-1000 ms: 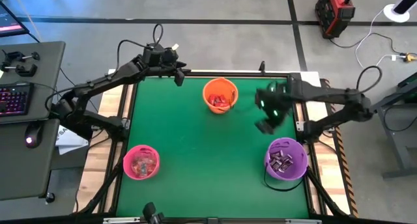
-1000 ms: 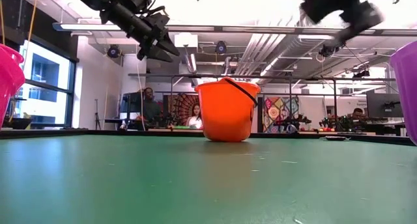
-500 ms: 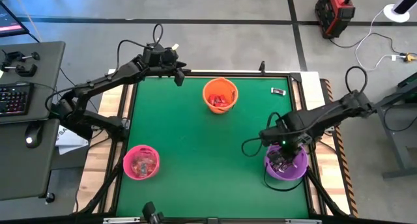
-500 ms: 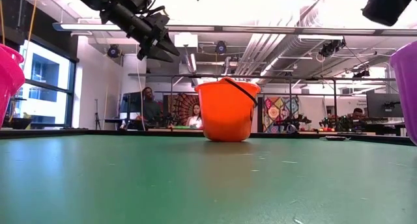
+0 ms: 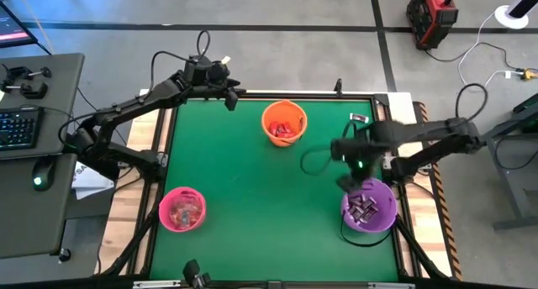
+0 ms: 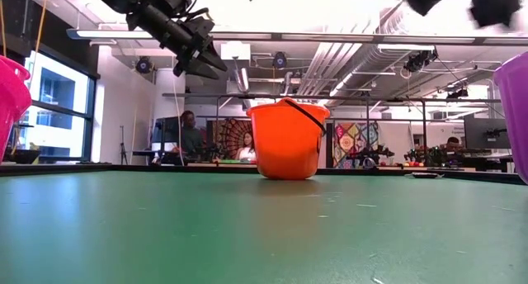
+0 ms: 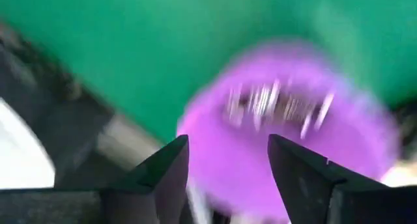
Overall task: Sort candy by brand, put in halloween buckets
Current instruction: Put the brown chocolate into the violet bucket
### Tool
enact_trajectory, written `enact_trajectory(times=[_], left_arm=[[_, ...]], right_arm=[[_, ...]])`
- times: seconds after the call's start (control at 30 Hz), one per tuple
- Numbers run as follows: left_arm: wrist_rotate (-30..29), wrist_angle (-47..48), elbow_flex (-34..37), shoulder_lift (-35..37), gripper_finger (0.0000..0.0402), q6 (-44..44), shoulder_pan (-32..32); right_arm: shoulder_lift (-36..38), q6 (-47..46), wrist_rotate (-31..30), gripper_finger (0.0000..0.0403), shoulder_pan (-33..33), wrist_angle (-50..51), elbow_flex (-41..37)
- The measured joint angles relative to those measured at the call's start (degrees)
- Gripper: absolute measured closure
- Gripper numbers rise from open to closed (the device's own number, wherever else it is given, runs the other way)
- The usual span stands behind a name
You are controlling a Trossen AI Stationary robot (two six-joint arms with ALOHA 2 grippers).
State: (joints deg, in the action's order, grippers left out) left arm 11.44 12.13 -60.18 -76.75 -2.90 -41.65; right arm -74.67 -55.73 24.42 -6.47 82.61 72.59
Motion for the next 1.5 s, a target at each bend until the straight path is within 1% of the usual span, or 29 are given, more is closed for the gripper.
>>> enact_trajectory(times=[0.1, 0.27, 0.37, 0.47, 0.53, 0.6, 0.67, 0.73, 0.87, 0.93, 1.03, 1.1, 1.2, 1.27, 1.3, 1.37, 1.5], left_arm=[[0.00, 0.02, 0.00, -0.02, 0.0198, 0.00, -0.02], [-0.02, 0.02, 0.00, -0.01, 0.0198, -1.92, -0.02], [-0.02, 0.02, 0.00, -0.02, 0.0198, -2.90, 0.00], [-0.02, 0.04, 0.00, -0.01, 0.0198, -3.06, 0.00], [-0.01, 0.18, 0.00, 0.00, 0.0198, -3.45, 0.00], [-0.02, 0.41, 0.00, 0.00, 0.0198, -4.75, 0.04], [-0.02, 0.80, 0.00, 0.00, 0.0198, -5.94, 0.04], [-0.02, 1.25, 0.00, 0.00, 0.0198, -6.01, 0.04], [-0.02, 2.38, 0.00, 0.00, 0.0198, -6.01, 0.04], [-0.02, 3.26, 0.00, 0.00, 0.0198, -5.99, 0.04], [-0.02, 4.41, 0.00, 0.00, 0.0198, -5.73, 0.03], [-0.02, 4.57, 0.00, 0.00, 0.0198, -4.26, -0.04], [-0.02, 4.04, 0.00, 0.00, 0.0198, -2.26, -0.04], [-0.02, 3.75, 0.00, 0.00, 0.0198, -1.50, -0.04], [-0.02, 3.69, 0.00, 0.00, 0.0198, -1.49, -0.04], [-0.02, 3.69, 0.00, 0.00, 0.0198, -1.45, -0.07], [-0.02, 3.69, 0.00, 0.00, 0.0198, -1.51, -0.04]], right_arm=[[0.03, 4.18, -10.33, 0.0199, 7.04, -0.24, 3.82], [-0.89, 9.09, -25.88, 0.0199, 22.63, -0.47, 4.42], [-4.28, 13.96, -33.41, 0.0199, 33.14, -1.12, 4.42], [-9.74, 16.64, -38.00, 0.0199, 42.80, -2.97, 4.42], [-14.12, 15.61, -39.22, 0.0199, 47.38, -4.10, 4.42], [-18.23, 14.06, -39.27, 0.0199, 50.34, -5.30, 4.38], [-21.86, 15.01, -40.11, 0.0199, 51.50, -6.72, 4.38], [-24.93, 14.84, -42.24, 0.0199, 52.31, -7.71, 4.38], [-28.12, 9.75, -43.66, 0.0199, 54.13, -8.46, 3.76], [-27.10, 6.48, -44.37, 0.0199, 54.78, -9.77, 1.06], [-21.83, 1.50, -43.34, 0.0199, 55.81, -14.50, -6.68], [-17.30, -2.78, -40.50, 0.0199, 56.90, -20.86, -13.07], [-11.97, -7.91, -36.98, 0.0199, 58.54, -34.59, -20.52], [-10.20, -13.02, -36.64, 0.0199, 59.00, -40.79, -22.95], [-10.02, -15.79, -37.76, 0.0199, 59.00, -42.38, -23.63], [-10.42, -20.90, -40.04, 0.0199, 58.98, -43.01, -24.33], [-12.87, -30.00, -41.29, 0.0199, 59.33, -42.38, -24.91]])
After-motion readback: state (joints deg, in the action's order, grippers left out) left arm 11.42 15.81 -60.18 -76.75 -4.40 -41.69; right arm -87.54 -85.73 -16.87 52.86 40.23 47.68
